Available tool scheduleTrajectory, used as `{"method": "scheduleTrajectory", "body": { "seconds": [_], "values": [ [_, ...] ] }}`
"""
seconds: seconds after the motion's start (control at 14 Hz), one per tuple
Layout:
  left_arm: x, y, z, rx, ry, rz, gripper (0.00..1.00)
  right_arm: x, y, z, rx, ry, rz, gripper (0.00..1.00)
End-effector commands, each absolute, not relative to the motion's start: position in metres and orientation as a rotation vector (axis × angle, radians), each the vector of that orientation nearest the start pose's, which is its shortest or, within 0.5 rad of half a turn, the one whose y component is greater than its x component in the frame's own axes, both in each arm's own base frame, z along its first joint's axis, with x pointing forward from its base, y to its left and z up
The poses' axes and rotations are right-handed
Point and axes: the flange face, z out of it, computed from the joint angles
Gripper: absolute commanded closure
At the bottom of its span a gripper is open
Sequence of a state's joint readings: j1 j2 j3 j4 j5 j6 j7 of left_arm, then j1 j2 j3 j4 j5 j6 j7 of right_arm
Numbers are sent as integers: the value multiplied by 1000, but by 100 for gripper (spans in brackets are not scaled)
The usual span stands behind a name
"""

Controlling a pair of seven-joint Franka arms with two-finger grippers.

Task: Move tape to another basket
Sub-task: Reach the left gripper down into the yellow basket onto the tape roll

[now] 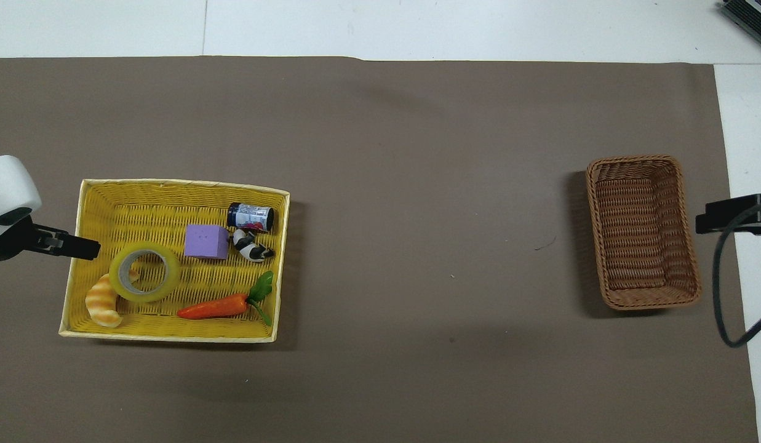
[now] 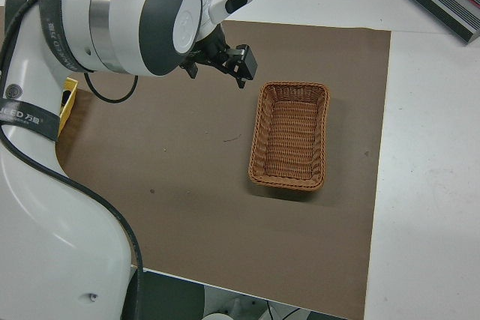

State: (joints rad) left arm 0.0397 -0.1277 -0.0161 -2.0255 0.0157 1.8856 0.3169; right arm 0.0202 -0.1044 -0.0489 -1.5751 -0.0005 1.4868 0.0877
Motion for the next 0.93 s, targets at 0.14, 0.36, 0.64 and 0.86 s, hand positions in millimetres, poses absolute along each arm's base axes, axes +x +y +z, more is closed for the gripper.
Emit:
{"method": "scheduleTrajectory", "body": {
  "seconds": [0.14,0.36,0.64,0.86],
  "values": [
    [504,23,450,-3088,493,-49,0,512,-18,673,-3128,181,0,0],
    [500,23,406,-3088,506,-40,0,512,-18,673,-3126,181,-2,0],
    [495,24,364,-3089,509,-43,8,512,-18,673,-3126,181,-2,0],
    [485,24,332,-3085,509,-73,23,512,-17,673,-3126,179,-2,0]
  ]
}}
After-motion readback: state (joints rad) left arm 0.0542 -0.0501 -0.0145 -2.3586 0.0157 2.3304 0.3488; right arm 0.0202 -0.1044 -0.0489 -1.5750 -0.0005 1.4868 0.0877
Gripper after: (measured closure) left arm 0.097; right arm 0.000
